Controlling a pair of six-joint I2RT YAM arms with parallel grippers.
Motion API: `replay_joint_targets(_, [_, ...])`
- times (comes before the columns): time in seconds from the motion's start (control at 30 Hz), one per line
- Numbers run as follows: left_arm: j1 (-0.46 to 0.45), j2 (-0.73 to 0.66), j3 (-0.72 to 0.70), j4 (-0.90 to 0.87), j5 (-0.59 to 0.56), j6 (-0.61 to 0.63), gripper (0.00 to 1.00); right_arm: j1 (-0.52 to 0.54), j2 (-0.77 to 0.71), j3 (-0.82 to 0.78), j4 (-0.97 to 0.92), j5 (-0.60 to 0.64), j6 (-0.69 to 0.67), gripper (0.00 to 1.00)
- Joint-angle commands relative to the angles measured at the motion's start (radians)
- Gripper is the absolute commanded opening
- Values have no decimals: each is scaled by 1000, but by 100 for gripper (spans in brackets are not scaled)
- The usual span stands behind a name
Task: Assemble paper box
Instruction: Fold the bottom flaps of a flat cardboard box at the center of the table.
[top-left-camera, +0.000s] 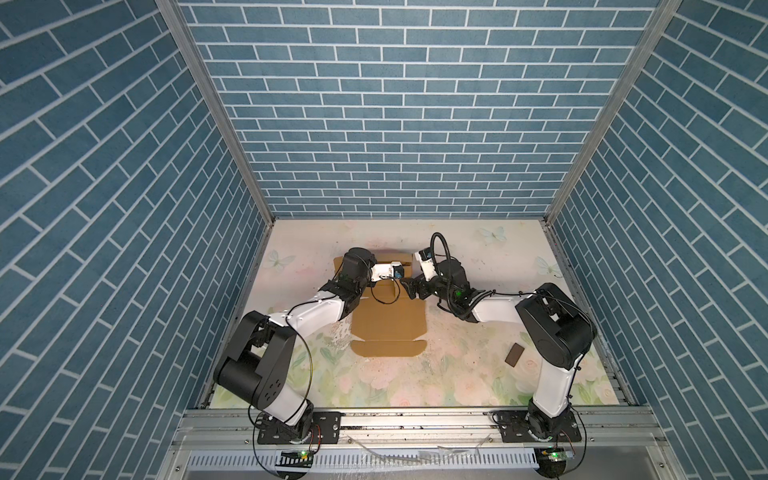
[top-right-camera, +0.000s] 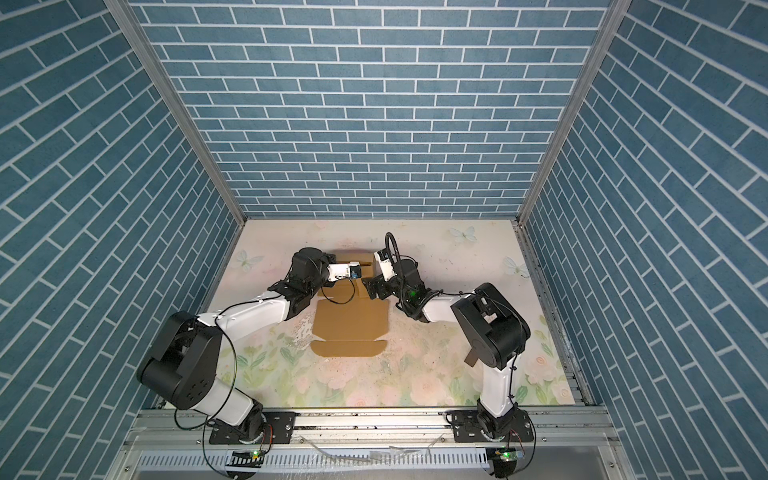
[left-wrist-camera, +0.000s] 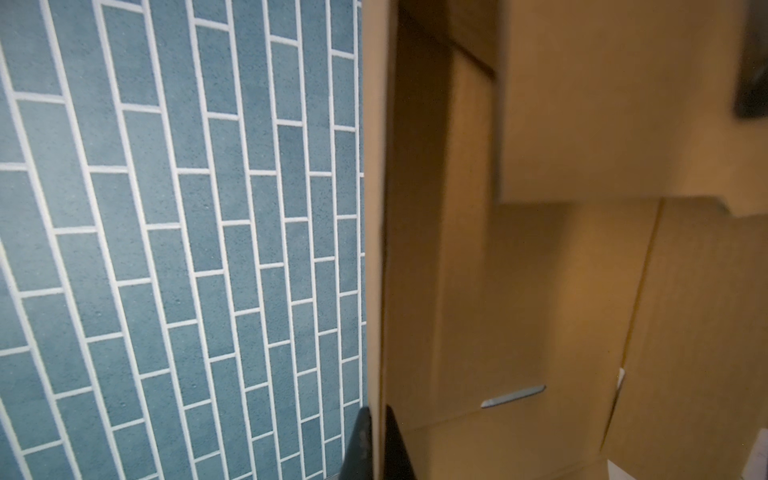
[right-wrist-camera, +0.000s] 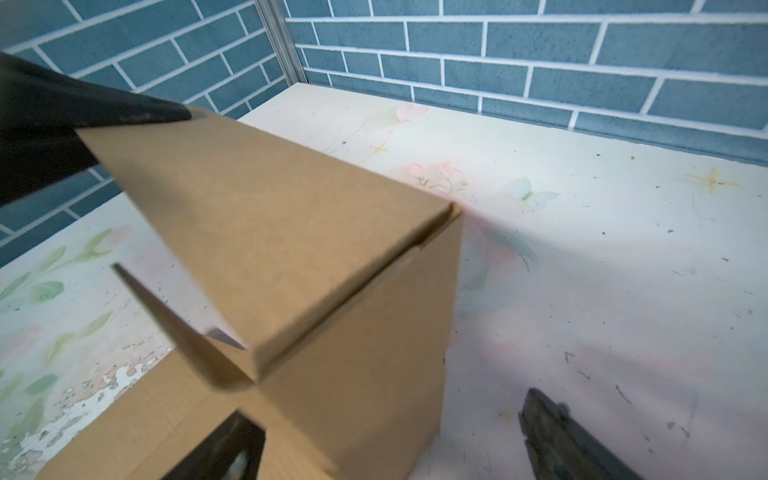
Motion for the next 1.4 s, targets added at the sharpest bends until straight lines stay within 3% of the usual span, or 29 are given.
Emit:
replay_joint_targets(0.0, [-32,19,-42,-172,36,-2,0,-11,19,36,74,84,76,94])
replay_joint_targets(0.33, [-34,16,-47,-219,41,-18,2,-11,14,13,133,135,90,76])
replay_joint_targets(0.63, [-45,34,-37,-216,43,-10,2,-11,57,50,134,77,36,87])
replay_joint_targets(0.97, [-45,34,36,-330,82,-95,1,-38,87,98,147,71,78,73])
replay_joint_targets(1.07, [-39,27,90,-417,114,-141,1,-46,70,103,118,16,63,74])
replay_joint_targets(1.37, [-39,46,71,-372,112,-83,1,-66,138,84,62,-154,18,79])
